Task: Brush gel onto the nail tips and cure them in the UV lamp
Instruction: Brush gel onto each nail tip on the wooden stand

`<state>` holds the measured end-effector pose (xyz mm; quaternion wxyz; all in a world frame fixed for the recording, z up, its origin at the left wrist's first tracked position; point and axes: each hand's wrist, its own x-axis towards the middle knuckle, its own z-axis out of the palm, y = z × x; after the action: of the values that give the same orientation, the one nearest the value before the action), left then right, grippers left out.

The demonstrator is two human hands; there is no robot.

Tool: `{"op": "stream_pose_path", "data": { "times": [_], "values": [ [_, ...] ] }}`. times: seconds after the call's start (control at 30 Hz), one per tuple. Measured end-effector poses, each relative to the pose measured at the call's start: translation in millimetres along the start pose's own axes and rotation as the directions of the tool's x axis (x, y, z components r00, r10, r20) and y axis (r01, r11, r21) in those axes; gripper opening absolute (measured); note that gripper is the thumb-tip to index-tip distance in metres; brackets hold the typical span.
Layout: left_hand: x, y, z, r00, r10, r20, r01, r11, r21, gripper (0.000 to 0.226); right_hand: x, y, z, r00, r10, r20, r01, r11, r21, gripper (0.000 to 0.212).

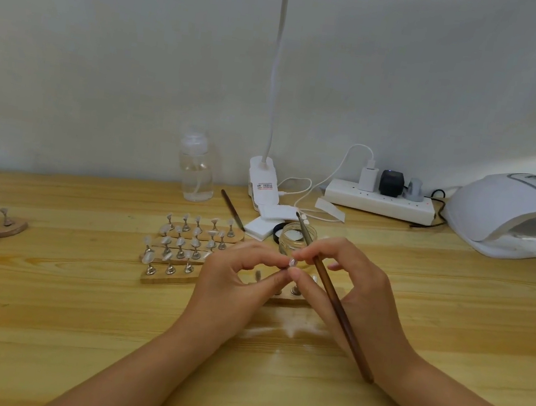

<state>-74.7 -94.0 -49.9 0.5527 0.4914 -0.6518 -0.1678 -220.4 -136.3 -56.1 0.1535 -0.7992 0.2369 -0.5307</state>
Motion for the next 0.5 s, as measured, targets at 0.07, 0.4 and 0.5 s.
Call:
{"op": "stream_pose_path", "data": {
  "times": [0.07,0.4,0.5],
  "values": [
    [0.1,-0.3,-0.2,1.0,0.004,0.006,-0.004,1.0,0.007,0.021,0.0,-0.8,-0.3,1.0,0.01,0.0,-0.01,1.0,-0.001,0.015],
    [-0.3,-5.0,0.0,0.999,-0.042,-0.01,0.043,0.994,0.103,0.04,10.5,0.6,-22.2,0.993,0.093,-0.074,-0.094,0.995,-0.015,0.023],
    [-0.6,-7.4,0.1,0.999,-0.047,-0.012,0.048,0.988,0.146,0.049,15.7,1.8,-31.9,0.996,0.059,-0.068,-0.064,0.995,-0.071,0.025]
  ]
}}
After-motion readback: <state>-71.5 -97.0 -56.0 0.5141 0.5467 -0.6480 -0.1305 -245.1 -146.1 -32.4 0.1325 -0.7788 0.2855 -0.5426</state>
